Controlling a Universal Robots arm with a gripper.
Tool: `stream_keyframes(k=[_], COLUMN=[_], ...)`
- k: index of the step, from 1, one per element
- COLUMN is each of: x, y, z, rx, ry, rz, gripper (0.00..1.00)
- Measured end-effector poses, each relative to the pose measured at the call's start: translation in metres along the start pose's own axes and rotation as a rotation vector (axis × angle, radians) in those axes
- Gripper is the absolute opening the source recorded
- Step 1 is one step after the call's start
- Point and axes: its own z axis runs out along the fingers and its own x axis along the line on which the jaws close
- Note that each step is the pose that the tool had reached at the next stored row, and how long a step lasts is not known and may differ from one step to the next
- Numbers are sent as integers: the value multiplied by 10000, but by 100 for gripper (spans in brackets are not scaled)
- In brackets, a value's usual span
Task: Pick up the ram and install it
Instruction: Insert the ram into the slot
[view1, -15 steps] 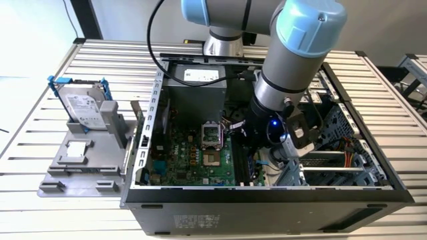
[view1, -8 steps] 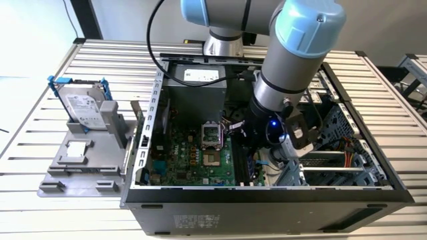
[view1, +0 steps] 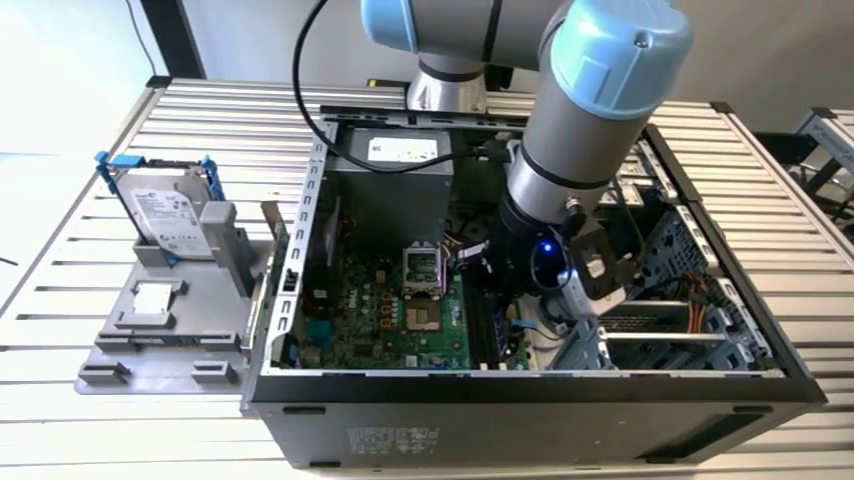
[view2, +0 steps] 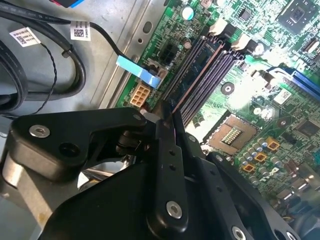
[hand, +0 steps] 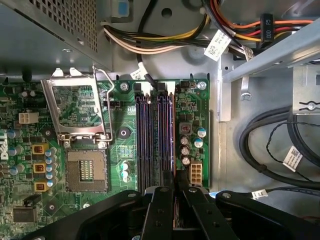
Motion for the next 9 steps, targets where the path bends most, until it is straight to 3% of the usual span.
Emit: stream_keyframes(k=[9], x=[-1], y=[-3], z=[29], rx=[-2], ry=[9], rz=[0], gripper=[0])
